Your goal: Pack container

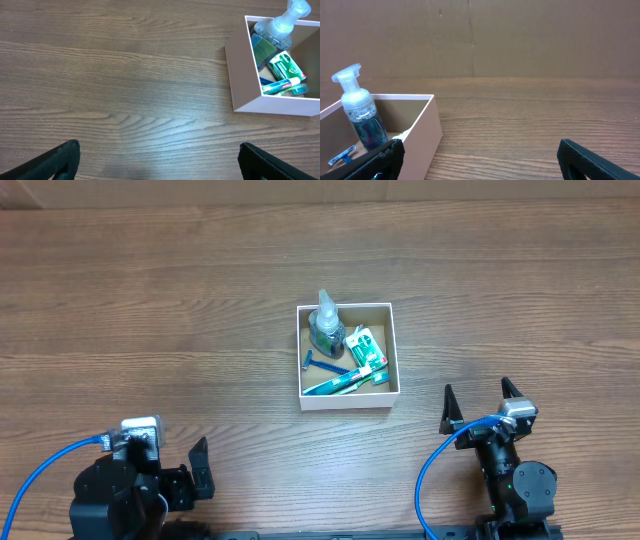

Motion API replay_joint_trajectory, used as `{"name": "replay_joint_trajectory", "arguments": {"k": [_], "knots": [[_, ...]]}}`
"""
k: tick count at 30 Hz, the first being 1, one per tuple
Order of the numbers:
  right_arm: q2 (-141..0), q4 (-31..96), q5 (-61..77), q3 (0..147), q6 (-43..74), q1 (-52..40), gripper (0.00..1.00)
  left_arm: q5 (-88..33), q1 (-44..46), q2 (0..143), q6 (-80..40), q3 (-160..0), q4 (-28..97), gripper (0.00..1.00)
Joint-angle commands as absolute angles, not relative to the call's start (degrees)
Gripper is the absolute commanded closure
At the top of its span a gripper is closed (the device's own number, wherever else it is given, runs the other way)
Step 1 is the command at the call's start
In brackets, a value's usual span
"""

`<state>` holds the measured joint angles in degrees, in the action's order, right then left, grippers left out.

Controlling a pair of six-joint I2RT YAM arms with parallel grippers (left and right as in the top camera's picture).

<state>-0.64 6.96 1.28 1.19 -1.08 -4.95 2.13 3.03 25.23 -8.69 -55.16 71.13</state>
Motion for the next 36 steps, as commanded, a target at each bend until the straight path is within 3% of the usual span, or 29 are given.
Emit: {"name": "replay_joint_trajectory", "arguments": {"k": [1, 12, 16, 24, 31, 36], "knots": [[-0.2, 6.5, 1.8, 1.3, -1.3, -4.8, 0.00, 1.9, 3.2, 24.8, -9.2, -55.0, 70.9, 0.00], [-0.2, 6.5, 1.8, 1.3, -1.3, -4.8, 0.00, 1.8, 3.0, 24.8, -9.2, -54.8, 70.8, 0.00], [-0.2, 6.5, 1.8, 1.3, -1.3, -4.8, 0.00, 1.8, 2.9, 21.9, -8.7, -49.7, 65.5, 0.00], [-0.2, 6.5, 1.8, 1.3, -1.3, -4.8, 0.00, 0.0, 1.1, 2.3, -7.7, -20.7, 36.8, 0.00], [-0.2, 6.5, 1.8, 1.3, -1.3, -4.8, 0.00, -0.2, 1.0, 0.2, 1.5, -6.4, -1.6, 0.00], [-0.2, 6.5, 1.8, 1.3, -1.3, -4.8, 0.00, -7.8, 1.0, 0.2, 10.7, -0.1, -14.3, 0.00]]}}
